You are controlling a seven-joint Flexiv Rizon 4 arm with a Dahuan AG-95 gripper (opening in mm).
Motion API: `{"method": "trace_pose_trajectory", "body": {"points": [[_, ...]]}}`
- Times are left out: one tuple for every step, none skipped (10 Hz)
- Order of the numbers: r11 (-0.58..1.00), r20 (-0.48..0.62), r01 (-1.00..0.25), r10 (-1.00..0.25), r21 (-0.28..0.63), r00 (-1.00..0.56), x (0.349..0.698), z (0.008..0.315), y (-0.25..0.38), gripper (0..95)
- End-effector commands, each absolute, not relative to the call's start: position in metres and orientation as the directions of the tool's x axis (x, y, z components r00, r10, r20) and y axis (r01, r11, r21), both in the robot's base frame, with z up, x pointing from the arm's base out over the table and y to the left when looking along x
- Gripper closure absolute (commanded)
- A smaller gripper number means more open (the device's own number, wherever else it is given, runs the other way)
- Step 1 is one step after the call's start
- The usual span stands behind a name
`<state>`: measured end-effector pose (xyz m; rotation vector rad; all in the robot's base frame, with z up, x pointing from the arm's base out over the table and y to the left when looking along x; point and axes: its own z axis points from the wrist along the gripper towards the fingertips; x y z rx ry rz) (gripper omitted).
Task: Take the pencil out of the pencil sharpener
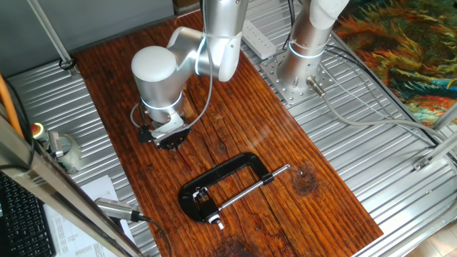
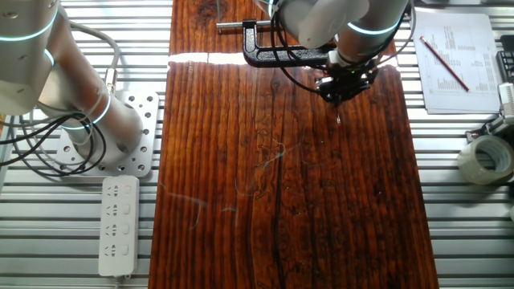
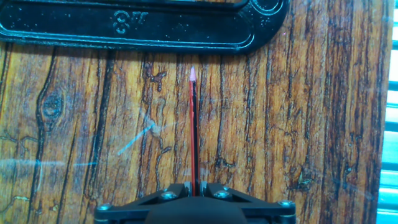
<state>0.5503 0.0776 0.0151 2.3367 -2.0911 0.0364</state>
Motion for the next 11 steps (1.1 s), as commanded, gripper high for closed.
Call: {"method": "trace_pose_trajectory", "body": {"points": [[-0.106,0.018,-0.994,-0.994,-0.014,0.105,0.5504,0.0141,0.0769,95.0],[-0.106,0.018,-0.994,-0.994,-0.014,0.105,0.5504,0.0140,0.0769,95.0],[-0.107,0.018,-0.994,-0.994,-0.014,0.107,0.5504,0.0139,0.0769,95.0],[-0.107,0.018,-0.994,-0.994,-0.014,0.107,0.5504,0.0139,0.0770,95.0],[-0.107,0.017,-0.994,-0.994,-0.015,0.106,0.5503,0.0132,0.0770,95.0],[-0.106,0.016,-0.994,-0.994,-0.015,0.106,0.5502,0.0130,0.0770,95.0],[-0.109,0.014,-0.994,-0.994,-0.015,0.109,0.5502,0.0128,0.0770,95.0],[-0.111,0.014,-0.994,-0.994,-0.015,0.111,0.5502,0.0126,0.0770,95.0],[-0.111,0.014,-0.994,-0.994,-0.015,0.111,0.5501,0.0125,0.0770,95.0],[-0.111,0.013,-0.994,-0.994,-0.015,0.111,0.5501,0.0124,0.0770,95.0],[-0.110,0.013,-0.994,-0.994,-0.015,0.110,0.5500,0.0121,0.0770,95.0]]}}
